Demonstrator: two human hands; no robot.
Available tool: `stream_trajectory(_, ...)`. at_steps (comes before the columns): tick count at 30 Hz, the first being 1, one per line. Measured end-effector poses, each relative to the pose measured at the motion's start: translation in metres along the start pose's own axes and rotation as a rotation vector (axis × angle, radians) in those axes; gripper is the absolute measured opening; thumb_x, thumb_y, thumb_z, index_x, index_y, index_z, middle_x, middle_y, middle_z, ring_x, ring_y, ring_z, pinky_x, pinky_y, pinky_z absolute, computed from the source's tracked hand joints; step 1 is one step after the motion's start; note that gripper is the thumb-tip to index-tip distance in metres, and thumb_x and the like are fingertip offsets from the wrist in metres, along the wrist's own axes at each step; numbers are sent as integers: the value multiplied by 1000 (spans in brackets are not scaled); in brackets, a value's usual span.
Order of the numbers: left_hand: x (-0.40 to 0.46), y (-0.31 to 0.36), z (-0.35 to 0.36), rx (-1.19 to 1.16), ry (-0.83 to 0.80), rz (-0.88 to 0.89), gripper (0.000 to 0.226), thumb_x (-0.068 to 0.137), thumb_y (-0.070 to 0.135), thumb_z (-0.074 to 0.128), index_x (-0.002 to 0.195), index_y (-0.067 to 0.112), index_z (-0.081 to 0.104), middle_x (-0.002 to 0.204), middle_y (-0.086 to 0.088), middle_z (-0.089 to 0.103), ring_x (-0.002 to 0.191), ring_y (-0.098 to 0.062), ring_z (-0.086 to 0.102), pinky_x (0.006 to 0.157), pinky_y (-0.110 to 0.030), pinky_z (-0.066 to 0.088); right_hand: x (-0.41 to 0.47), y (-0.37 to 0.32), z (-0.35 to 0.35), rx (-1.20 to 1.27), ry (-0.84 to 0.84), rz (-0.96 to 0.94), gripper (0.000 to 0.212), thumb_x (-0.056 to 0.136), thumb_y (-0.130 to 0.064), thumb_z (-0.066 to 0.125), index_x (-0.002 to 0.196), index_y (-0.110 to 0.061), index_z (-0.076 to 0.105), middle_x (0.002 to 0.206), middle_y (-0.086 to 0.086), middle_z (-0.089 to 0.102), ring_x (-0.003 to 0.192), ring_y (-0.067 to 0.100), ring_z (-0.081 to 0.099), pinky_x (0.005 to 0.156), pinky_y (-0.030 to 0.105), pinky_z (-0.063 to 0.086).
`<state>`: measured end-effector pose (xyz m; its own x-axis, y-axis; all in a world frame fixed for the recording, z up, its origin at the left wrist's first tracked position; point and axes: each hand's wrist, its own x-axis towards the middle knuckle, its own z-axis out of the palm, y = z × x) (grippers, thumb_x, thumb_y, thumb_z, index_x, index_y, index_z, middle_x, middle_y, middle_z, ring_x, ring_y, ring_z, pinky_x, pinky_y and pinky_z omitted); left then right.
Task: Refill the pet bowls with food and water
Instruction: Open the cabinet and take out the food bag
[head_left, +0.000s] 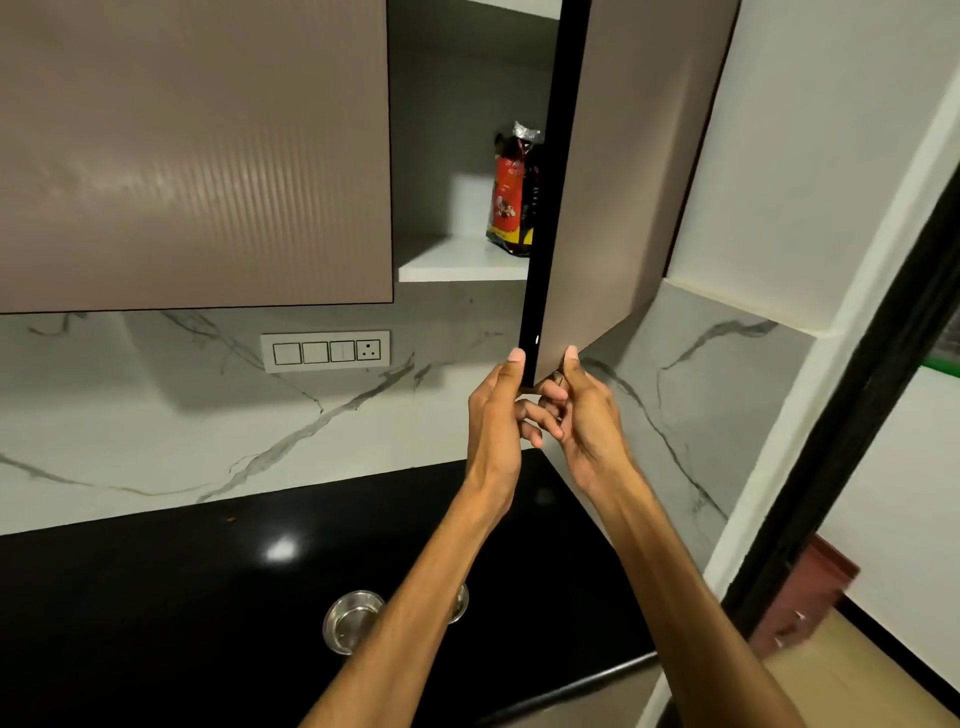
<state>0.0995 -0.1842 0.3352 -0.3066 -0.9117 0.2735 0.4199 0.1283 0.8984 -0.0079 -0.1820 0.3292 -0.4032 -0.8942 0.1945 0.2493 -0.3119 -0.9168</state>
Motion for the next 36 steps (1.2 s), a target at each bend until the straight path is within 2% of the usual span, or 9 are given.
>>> stream_trajectory(3, -11, 2, 14, -3, -11, -5, 36, 110, 42, 36, 121, 18, 61, 87, -14, 77, 53, -16, 64, 51, -23, 43, -18, -8, -15, -130, 49, -96, 41, 105, -46, 55, 85, -12, 66, 66, -7, 53, 50, 12, 39, 59, 28, 43)
stream_trajectory(6, -22, 3, 26, 14, -27, 23, 26, 110, 38, 40, 103, 31, 64, 91, -6, 79, 56, -19, 68, 51, -23, 41, -34, -19, -29, -195, 153, -192, 36, 104, -39, 59, 103, -5, 71, 69, -7, 63, 49, 9, 46, 52, 20, 44)
stream_trajectory(10, -30, -3, 43, 39, -82, 11, 28, 108, 40, 46, 111, 25, 70, 93, 5, 80, 60, -21, 72, 52, -24, 42, -50, -31, -45, -229, 298, -282, 35, 101, -36, 66, 107, -2, 71, 69, -8, 68, 56, 8, 54, 50, 21, 45)
stream_trajectory(16, -43, -16, 74, 58, -162, 7, 36, 107, 41, 51, 123, 12, 64, 100, -1, 80, 69, -30, 75, 56, -27, 45, -75, -62, -64, -273, 385, -495, 37, 100, -41, 64, 112, -6, 68, 85, -3, 69, 72, 10, 63, 59, 23, 50)
stream_trajectory(21, -53, -23, 103, -4, -206, -25, 29, 105, 34, 57, 122, 11, 63, 102, 9, 77, 64, -16, 72, 54, -21, 47, -91, -76, -84, -442, 446, -601, 37, 96, -51, 68, 117, -21, 70, 105, -2, 71, 94, 15, 69, 73, 30, 57)
stream_trajectory(24, -54, -29, 118, -17, -232, -30, 29, 103, 36, 60, 121, 13, 63, 107, -3, 78, 64, -12, 71, 54, -21, 50, -100, -82, -99, -531, 514, -641, 37, 92, -43, 76, 122, -23, 70, 105, -8, 69, 93, 7, 70, 71, 23, 58)
stream_trajectory(28, -57, -33, 137, -45, -269, -66, 32, 99, 38, 62, 120, 14, 61, 100, 0, 77, 60, -10, 71, 55, -23, 51, -105, -92, -120, -627, 547, -718, 37, 92, -37, 79, 125, -21, 69, 104, -3, 70, 90, 16, 72, 72, 35, 64)
stream_trajectory(33, -57, -44, 160, -64, -312, -105, 37, 95, 40, 69, 122, 17, 59, 100, 3, 80, 71, -19, 75, 57, -27, 51, -108, -102, -143, -675, 601, -785, 41, 92, -29, 79, 128, -13, 68, 96, 2, 68, 76, 10, 66, 67, 19, 56)
stream_trajectory(36, -57, -50, 174, -65, -324, -122, 40, 94, 41, 72, 122, 17, 58, 106, 0, 79, 70, -15, 75, 56, -24, 51, -108, -106, -155, -706, 636, -804, 41, 91, -22, 80, 128, -8, 69, 98, 9, 68, 74, 0, 63, 66, 12, 53)
